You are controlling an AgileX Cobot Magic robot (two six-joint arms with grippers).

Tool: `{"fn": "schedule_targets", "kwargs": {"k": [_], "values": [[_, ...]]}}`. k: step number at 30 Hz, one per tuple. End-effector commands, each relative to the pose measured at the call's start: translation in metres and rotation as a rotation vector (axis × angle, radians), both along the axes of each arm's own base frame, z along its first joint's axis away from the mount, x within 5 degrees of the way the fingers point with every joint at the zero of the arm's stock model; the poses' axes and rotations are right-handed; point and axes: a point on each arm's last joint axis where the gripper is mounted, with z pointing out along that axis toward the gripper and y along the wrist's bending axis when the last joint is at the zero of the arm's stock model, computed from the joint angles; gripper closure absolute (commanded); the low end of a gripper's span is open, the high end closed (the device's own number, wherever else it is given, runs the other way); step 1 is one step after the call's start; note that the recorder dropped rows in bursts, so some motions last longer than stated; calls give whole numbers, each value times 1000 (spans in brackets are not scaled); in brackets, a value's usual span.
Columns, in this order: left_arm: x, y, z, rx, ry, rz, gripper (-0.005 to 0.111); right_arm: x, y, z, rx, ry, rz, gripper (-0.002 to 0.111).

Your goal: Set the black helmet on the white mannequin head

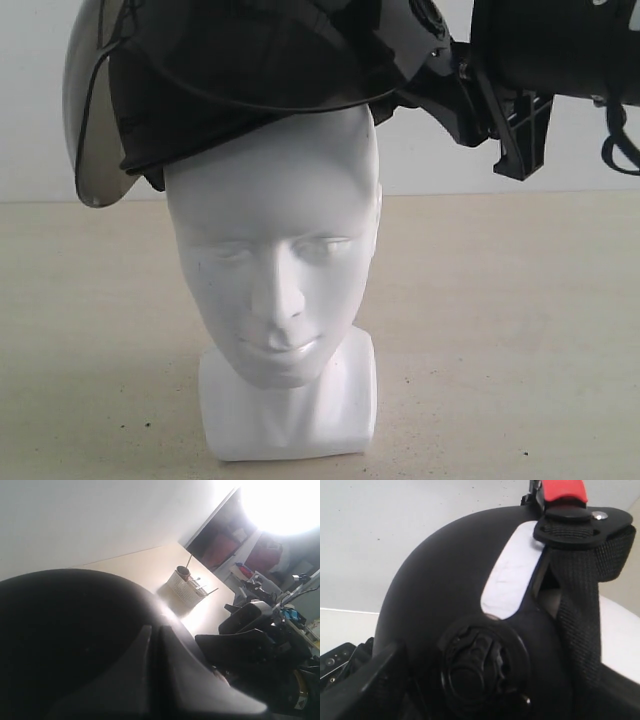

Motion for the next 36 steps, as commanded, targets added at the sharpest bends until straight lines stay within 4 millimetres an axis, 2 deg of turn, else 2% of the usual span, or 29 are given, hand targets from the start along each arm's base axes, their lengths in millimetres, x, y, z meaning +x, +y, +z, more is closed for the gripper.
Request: {"fn": "schedule_targets", "kwargs": {"k": [1, 16, 19, 23, 25, 28, 32, 36], "values": [[-3, -5, -26, 147, 59, -97, 102, -5, -14, -2, -262, -126, -5, 38], [-3, -5, -26, 142, 70, -95, 102, -11, -23, 2, -330, -154, -19, 38], [-3, -6, -25, 130, 72, -96, 102, -21, -35, 19, -399, -299, -40, 38], [-6, -5, -21, 126, 65, -94, 102, -28, -54, 46, -530, -368, -124, 39], [-12, -4, -15, 126, 46, -93, 102, -29, -56, 54, -572, -389, -129, 48], [-18, -3, -8, 122, 35, -89, 102, -31, -55, 56, -656, -446, -83, 67], [-24, -2, -3, 117, 29, -85, 102, -33, -54, 48, -799, -448, -1, 79], [-27, -1, 0, 112, 30, -82, 102, -33, -57, 39, -931, -417, 46, 106]]}}
